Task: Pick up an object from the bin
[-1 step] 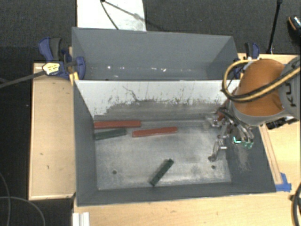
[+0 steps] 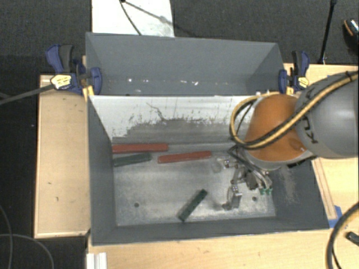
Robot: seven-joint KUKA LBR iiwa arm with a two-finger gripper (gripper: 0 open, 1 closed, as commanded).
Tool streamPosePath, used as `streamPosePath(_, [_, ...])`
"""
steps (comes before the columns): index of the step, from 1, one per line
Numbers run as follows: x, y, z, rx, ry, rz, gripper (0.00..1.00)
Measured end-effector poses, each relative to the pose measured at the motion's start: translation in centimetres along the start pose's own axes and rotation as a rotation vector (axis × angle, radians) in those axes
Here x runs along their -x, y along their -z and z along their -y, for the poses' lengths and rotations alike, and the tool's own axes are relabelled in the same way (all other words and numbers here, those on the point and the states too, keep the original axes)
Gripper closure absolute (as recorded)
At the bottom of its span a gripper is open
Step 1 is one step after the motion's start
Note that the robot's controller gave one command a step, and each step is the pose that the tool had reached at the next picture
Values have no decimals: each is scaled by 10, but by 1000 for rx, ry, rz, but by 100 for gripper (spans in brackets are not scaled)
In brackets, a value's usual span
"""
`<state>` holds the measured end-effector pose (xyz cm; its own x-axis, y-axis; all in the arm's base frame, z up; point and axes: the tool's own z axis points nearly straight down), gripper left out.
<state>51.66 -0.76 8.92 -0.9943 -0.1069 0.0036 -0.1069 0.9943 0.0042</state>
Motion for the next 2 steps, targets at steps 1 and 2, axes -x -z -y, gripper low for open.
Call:
streamPosePath(1, [-23,-18,-60,-5,314,15,0])
streamPosePath(2, [-26,-19,-59,-5,314,6,100])
